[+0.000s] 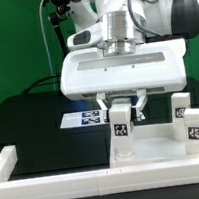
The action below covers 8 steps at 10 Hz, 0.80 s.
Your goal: Assemble square table
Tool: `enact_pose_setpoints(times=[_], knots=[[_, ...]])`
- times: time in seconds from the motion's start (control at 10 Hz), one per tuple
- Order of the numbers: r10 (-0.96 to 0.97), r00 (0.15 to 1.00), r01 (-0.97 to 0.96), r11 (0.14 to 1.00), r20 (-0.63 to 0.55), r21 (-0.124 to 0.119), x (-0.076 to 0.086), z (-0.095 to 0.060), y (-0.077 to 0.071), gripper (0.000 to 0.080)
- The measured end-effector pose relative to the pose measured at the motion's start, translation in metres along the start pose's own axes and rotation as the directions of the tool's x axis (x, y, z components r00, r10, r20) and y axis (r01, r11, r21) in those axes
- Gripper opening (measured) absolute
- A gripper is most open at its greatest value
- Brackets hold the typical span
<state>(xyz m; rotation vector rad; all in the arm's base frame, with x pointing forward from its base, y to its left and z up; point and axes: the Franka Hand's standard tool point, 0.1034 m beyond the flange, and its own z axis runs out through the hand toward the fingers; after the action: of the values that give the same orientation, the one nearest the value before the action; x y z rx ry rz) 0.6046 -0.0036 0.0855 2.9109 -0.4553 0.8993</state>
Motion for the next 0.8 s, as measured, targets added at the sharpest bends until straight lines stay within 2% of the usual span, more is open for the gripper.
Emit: enact_pose_setpoints(times=[0.3,0.6,0.7,0.8], knots=[[-0.003,1.0,0.003,1.0,-0.017,-0.008,-0.0013,0.0066,-0.0017,0.029],[0.0,1.0,0.0,1.0,-0.015,-0.005,0.0008,0.0091,-0.004,0.029],[0.0,1.0,0.0,1.0,0.001,-0.002,-0.0026,0.0107,-0.0044,0.0373],[0.0,1.0,0.0,1.0,0.001,-0.002,-0.0029,0.0108,-0.0043,0.0373]])
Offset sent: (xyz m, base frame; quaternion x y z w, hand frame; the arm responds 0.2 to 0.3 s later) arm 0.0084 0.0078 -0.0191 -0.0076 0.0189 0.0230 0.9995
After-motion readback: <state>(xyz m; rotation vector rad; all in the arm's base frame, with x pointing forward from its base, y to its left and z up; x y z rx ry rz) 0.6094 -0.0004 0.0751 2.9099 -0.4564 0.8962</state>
